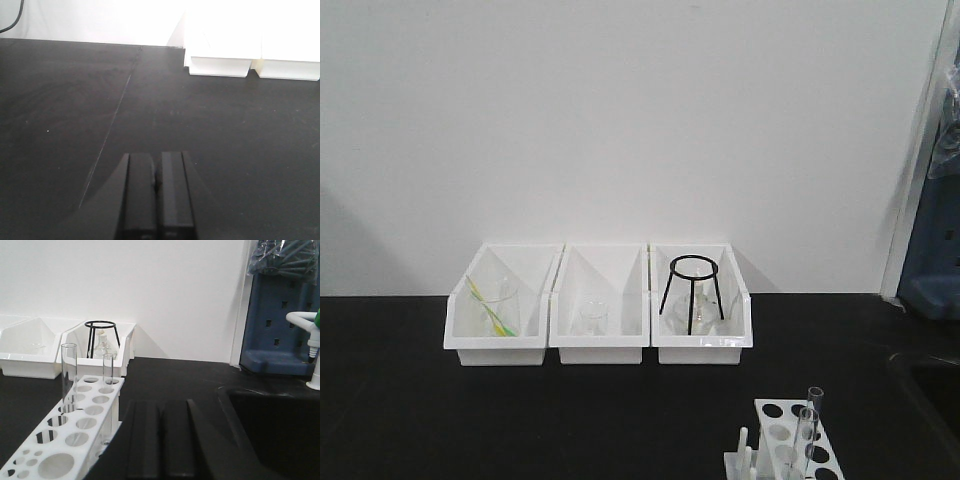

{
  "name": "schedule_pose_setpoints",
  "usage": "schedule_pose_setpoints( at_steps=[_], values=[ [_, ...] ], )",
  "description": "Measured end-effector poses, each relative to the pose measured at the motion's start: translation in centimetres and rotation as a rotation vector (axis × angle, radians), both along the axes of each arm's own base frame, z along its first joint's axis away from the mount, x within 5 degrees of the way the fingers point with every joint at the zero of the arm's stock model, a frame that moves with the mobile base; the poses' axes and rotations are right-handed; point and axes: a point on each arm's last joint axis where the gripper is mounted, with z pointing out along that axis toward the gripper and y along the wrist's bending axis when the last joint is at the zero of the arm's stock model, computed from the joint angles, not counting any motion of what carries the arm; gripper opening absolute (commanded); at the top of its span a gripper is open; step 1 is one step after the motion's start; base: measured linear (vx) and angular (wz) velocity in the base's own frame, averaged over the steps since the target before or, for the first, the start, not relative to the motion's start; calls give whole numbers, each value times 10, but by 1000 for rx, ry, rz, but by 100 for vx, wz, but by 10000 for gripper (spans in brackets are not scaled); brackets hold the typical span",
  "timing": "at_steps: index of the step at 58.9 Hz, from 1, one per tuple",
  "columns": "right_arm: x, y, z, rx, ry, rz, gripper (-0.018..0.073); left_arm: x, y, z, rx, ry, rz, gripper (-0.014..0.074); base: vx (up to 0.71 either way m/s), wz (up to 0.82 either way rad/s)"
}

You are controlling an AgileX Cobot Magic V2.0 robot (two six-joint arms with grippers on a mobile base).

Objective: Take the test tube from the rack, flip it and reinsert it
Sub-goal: 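Move the right gripper toward a clear glass tube in the rack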

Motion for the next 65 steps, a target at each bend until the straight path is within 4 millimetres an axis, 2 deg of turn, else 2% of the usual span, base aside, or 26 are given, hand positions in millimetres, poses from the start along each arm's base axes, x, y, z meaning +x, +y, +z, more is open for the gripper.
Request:
schedule_pose_setpoints(
  at_steps=[11,24,31,42,53,60,65],
  values=[
    [0,0,1,1,-7,1,-8,0,0,0,0,0,0,-6,0,0],
    [-1,2,14,7,-156,23,-8,0,0,0,0,0,0,-6,0,0],
    [-2,2,19,16,-178,25,-8,0,0,0,0,0,0,-6,0,0],
    [-10,0,55,28,-202,10,-8,0,0,0,0,0,0,-6,0,0],
    [-18,-2,81,2,-215,-8,-2,0,0,0,0,0,0,-6,0,0],
    [-12,-1,94,-4,-187,-10,12,0,0,0,0,0,0,-6,0,0],
    [-2,-1,96,-7,-134,-10,37,0,0,0,0,0,0,-6,0,0]
  ],
)
